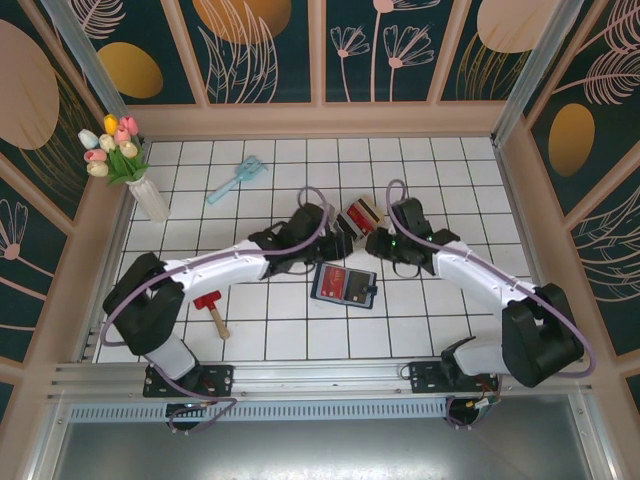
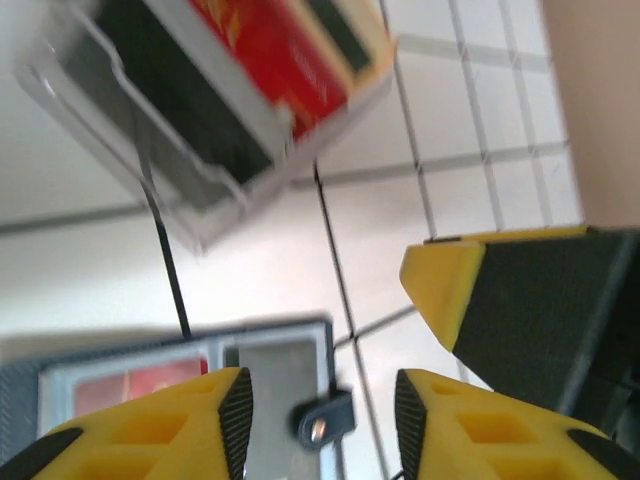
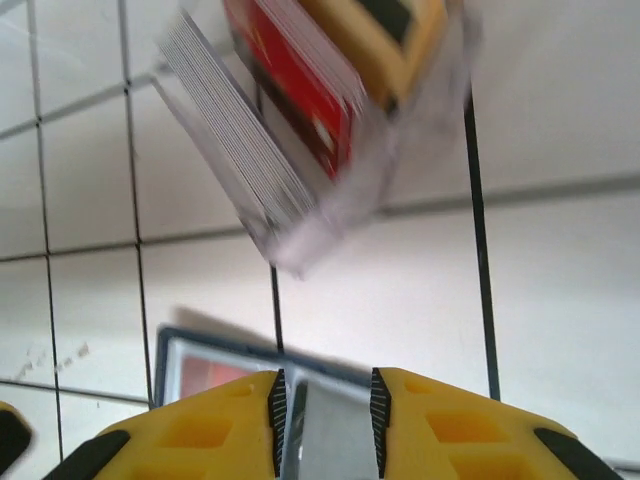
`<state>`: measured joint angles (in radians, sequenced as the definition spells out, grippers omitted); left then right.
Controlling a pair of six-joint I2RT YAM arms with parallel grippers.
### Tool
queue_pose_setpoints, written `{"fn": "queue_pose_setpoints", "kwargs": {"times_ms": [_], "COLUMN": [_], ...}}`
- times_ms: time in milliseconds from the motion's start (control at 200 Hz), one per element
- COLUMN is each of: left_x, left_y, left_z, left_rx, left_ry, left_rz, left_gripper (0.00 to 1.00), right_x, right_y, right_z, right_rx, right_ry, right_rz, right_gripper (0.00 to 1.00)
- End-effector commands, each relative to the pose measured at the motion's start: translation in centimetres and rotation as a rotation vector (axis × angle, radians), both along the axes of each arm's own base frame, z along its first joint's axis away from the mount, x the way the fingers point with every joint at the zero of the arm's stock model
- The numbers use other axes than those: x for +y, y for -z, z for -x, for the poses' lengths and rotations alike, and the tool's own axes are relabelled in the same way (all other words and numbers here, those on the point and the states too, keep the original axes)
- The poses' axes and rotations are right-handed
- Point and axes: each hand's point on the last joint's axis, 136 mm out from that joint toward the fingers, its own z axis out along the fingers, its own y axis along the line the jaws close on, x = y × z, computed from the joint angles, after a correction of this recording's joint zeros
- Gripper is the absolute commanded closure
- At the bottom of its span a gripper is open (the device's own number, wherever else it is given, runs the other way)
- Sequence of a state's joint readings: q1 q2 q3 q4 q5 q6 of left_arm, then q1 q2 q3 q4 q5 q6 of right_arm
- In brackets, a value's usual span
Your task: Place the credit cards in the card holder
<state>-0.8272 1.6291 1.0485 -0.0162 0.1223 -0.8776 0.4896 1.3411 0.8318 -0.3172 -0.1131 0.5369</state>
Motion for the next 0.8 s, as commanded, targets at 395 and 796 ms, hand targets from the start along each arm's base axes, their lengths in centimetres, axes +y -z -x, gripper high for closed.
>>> {"fn": "queue_pose_setpoints", "kwargs": {"times_ms": [395, 796], "left_x": [0.2, -0.5], "left_y": [3.9, 7.4], "left_z": [-10.8, -10.1], "left_rx": [0.126, 0.196], "left_ry": [-0.208, -0.174], "left_rz": [0.155, 0.160], "left_gripper": [0.43, 0.43], "right_x": [-3.3, -1.4], "right_y": [-1.0, 1.2], "right_z": [-11.2, -12.3], "right_rx": [-0.099, -0.063], "right_ry": [-0.076, -0.163], "right_rz": [0.445, 0.403], "right_gripper": [0.54, 0.47]}}
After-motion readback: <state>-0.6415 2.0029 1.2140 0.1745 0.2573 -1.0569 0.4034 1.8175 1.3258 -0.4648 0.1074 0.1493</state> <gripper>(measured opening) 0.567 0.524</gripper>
